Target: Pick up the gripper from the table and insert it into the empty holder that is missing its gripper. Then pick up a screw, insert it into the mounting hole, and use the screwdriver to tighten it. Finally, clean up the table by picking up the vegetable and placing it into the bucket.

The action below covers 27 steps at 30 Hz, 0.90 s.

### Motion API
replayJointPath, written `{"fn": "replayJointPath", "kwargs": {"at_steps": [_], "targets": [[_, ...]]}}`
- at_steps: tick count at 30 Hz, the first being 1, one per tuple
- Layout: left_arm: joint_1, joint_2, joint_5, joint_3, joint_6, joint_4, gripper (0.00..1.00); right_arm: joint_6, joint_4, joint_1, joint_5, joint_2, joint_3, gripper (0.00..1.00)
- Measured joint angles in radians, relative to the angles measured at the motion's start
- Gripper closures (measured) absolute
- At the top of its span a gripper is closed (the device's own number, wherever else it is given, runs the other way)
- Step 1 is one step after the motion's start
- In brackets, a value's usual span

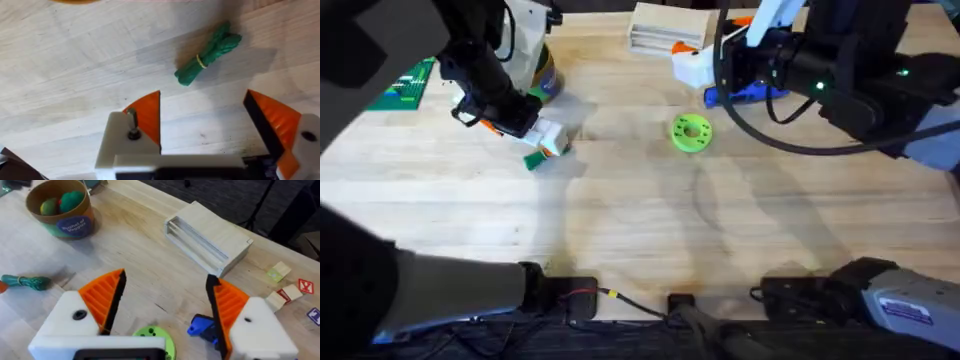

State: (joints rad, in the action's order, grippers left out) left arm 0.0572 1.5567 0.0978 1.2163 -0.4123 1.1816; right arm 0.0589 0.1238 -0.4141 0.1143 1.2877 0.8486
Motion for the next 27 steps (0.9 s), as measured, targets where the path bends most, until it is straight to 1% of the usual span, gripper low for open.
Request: {"fn": "replayJointPath", "kwargs": {"at_steps": [4, 10, 15, 25, 26, 27], "targets": [[0.001, 0.070, -0.004, 0.000, -0.037, -0.015, 0.006, 0.000, 0.000, 0.000, 0.000, 0.000, 0.000, 0.010], [0.001, 0.141, -0.025, -0.009, -0.060, -0.067, 0.006, 0.000, 0.000, 0.000, 0.000, 0.000, 0.000, 0.012], [0.001, 0.150, -0.027, -0.060, -0.066, -0.164, 0.005, 0.000, 0.000, 0.000, 0.000, 0.000, 0.000, 0.010], [0.001, 0.150, -0.030, -0.142, -0.067, -0.232, 0.008, 0.000, 0.000, 0.000, 0.000, 0.000, 0.000, 0.011], [0.001, 0.150, -0.035, -0.144, -0.067, -0.233, 0.055, 0.000, 0.000, 0.000, 0.000, 0.000, 0.000, 0.011], [0.001, 0.150, -0.041, -0.145, -0.069, -0.234, 0.135, 0.000, 0.000, 0.000, 0.000, 0.000, 0.000, 0.011]]}}
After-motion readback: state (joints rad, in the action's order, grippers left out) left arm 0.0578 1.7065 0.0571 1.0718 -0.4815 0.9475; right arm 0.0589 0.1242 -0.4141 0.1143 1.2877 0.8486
